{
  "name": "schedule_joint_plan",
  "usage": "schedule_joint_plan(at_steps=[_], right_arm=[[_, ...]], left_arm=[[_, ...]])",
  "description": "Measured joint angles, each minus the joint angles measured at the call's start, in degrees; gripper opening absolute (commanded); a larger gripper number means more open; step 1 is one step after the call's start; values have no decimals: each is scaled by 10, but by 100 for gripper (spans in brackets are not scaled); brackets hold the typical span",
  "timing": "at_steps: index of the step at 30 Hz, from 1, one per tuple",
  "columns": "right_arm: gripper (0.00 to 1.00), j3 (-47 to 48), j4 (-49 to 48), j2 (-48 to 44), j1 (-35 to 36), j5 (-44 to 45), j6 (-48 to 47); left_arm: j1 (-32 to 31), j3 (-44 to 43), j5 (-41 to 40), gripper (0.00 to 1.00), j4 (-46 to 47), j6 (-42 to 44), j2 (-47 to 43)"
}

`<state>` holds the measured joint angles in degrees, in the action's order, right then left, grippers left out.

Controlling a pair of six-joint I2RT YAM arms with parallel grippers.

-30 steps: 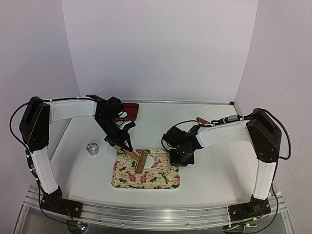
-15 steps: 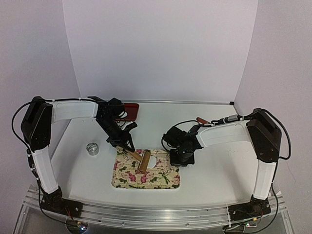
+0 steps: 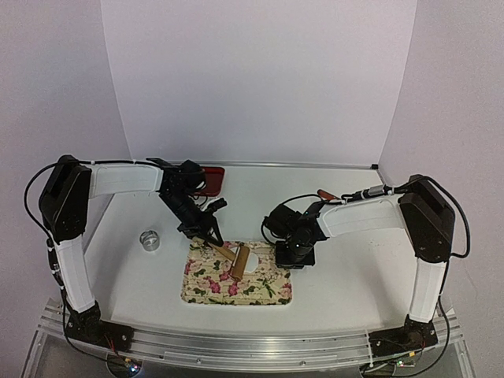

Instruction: Roll out the dumpling wrappers from the dough

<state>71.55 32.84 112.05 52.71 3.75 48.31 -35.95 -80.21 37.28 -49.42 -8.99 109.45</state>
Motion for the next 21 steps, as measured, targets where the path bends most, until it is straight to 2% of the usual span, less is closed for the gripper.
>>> schedule_joint_plan(at_steps=[21], right_arm=[[0,1,5,0,0,0,-1]], left_arm=[[-16,-29,20,0,15,-5,32]])
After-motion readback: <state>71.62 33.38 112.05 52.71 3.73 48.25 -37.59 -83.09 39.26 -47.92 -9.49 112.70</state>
